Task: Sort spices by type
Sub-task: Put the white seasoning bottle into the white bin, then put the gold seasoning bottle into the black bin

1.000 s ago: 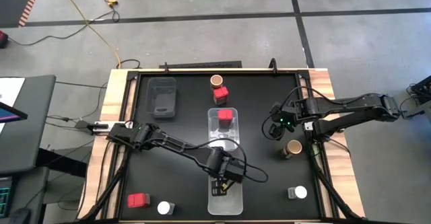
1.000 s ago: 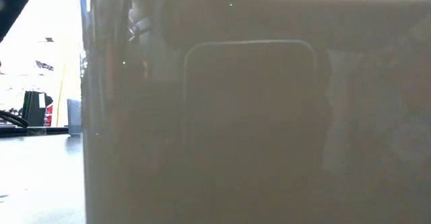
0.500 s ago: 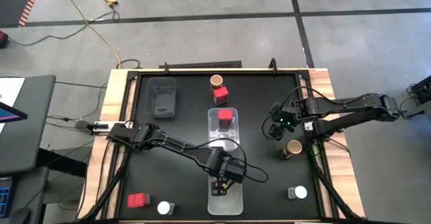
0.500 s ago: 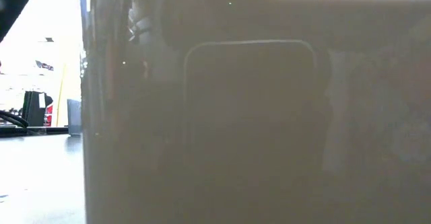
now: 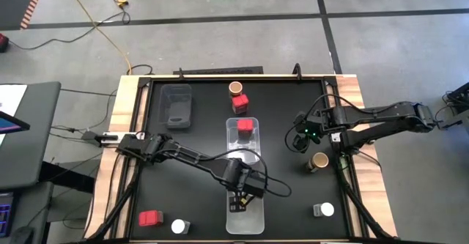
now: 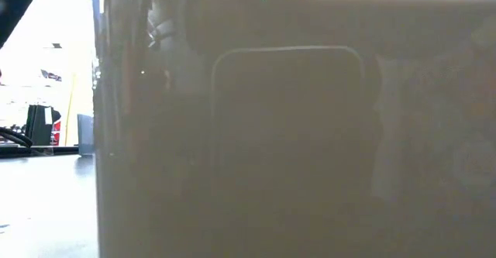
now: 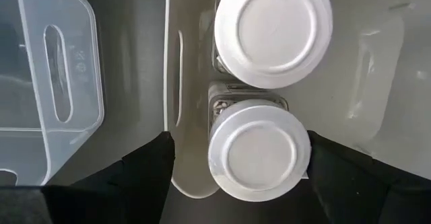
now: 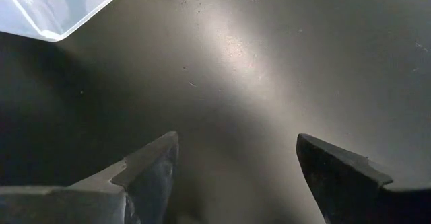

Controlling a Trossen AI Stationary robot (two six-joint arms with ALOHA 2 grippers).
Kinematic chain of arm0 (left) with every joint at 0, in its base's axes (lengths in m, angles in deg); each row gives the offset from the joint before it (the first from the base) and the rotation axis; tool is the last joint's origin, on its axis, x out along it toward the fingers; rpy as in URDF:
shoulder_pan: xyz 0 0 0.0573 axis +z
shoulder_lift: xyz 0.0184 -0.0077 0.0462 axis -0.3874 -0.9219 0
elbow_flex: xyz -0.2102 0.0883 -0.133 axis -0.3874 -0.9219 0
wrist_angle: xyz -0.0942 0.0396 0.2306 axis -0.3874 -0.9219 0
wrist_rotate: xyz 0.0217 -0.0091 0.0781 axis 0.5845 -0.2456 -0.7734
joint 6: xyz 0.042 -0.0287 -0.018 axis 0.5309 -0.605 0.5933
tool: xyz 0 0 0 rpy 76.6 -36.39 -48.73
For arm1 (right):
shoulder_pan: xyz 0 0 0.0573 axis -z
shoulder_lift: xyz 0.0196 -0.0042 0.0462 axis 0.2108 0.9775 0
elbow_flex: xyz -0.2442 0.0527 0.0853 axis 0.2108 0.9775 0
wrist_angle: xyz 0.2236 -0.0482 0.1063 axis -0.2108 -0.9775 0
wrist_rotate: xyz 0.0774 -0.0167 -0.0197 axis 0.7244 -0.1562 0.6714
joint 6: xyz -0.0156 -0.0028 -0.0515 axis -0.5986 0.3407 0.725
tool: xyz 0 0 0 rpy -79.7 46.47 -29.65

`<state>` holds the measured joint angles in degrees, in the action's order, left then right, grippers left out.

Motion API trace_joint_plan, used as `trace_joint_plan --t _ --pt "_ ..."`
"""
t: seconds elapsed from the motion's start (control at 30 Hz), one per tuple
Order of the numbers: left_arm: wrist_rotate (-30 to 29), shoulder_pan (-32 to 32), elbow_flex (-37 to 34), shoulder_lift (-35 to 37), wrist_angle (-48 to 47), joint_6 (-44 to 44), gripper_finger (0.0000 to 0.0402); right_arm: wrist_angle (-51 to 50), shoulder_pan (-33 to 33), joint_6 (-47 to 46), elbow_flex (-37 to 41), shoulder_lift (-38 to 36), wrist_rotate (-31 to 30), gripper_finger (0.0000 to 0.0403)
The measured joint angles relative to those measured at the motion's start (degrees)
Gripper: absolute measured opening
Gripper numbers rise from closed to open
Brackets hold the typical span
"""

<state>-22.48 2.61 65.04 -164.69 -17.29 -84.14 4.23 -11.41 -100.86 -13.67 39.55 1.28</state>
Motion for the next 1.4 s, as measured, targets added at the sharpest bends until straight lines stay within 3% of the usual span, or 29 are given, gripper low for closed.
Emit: trace_joint_plan --t 0.4,0.8,0.93,1.1,1.17,1.27,1.4 --pt "-0.31 -0.07 0.04 0.64 -0.17 0.02 0.031 -0.01 0.02 -0.01 0.0 0.0 -0.01 0.0329" --pt "-5.23 -0.3 0.04 7.3 -1.17 -0.2 0.031 0.09 0.02 -0.02 0.02 0.0 0.0 0.0329" --pt "-12.42 -1.46 0.09 8.86 -4.31 -0.87 0.031 0.14 0.02 -0.02 0.02 0.0 0.0 0.0329" --pt "-27.99 -4.86 -0.54 10.28 -5.82 -1.74 0.031 1.55 0.02 -0.02 0.02 0.0 0.0 0.0329" --pt "-31.79 -5.94 -2.84 11.69 -6.2 -3.34 0.031 2.27 0.02 -0.02 0.02 0.0 0.0 0.0329" --pt "-32.57 -6.25 -9.28 14.75 -3.99 -4.67 0.0309 3.8 0.04 -0.02 0.02 0.0 0.0 0.0329" --pt "-31.11 -6.16 -24.33 22.85 8.8 -3.86 0.0309 5.14 0.02 -0.04 0.02 0.0 0.0 0.0329"
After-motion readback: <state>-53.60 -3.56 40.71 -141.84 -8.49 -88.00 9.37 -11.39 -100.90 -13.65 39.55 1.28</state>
